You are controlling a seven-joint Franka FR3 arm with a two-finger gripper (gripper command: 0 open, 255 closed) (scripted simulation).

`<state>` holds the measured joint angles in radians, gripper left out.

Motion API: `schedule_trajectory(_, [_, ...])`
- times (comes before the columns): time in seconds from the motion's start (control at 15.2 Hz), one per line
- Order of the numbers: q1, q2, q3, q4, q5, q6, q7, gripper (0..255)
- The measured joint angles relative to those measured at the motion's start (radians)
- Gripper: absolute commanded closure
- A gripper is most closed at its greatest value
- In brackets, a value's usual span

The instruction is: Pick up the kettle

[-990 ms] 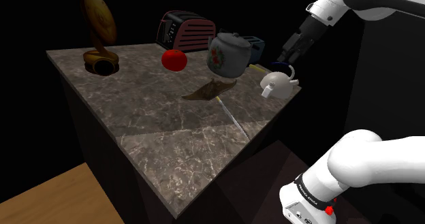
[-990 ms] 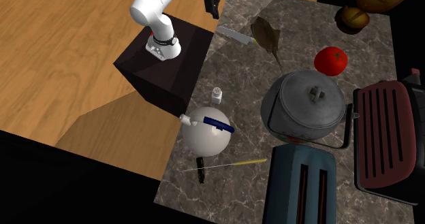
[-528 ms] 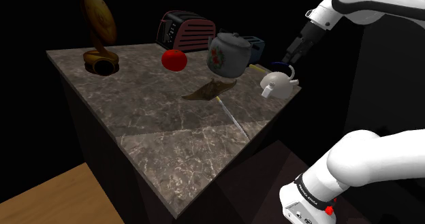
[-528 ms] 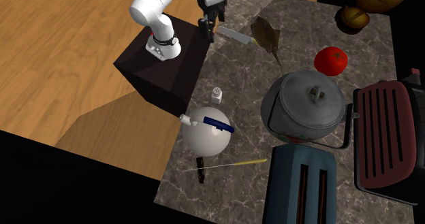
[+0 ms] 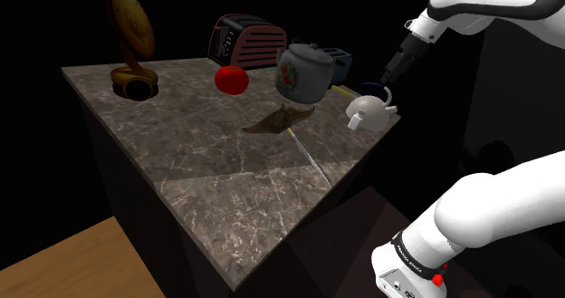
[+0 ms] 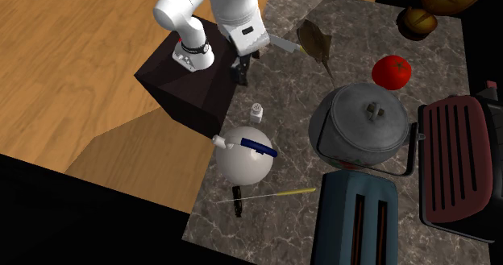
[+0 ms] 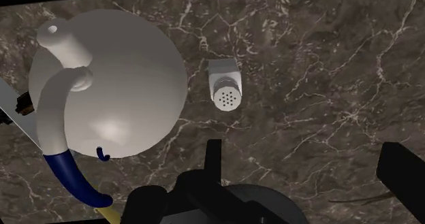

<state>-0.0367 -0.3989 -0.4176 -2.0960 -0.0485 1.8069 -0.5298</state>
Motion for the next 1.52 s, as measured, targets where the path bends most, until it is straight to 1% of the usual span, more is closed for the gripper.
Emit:
schedule_trajectory(0.2, [0.0,0.092,-0.059,0.07,0.016,0.008,-0.089,0])
schedule_trajectory(0.4, [-0.002,0.204,-0.118,0.157,0.052,0.012,-0.185,0])
schedule_trajectory(0.53, [-0.008,0.288,-0.155,0.232,0.088,0.003,-0.252,0])
schedule_trajectory(0.73, [-0.037,0.424,-0.203,0.357,0.155,-0.021,-0.361,0])
schedule_trajectory(0.92, [-0.083,0.559,-0.227,0.488,0.228,-0.054,-0.454,0])
schedule_trajectory(1.19, [-0.093,0.588,-0.227,0.476,0.245,-0.021,-0.476,0])
schedule_trajectory(1.45, [-0.091,0.592,-0.225,0.429,0.249,0.028,-0.483,0])
schedule_trajectory(1.52, [-0.09,0.59,-0.225,0.422,0.249,0.033,-0.484,255])
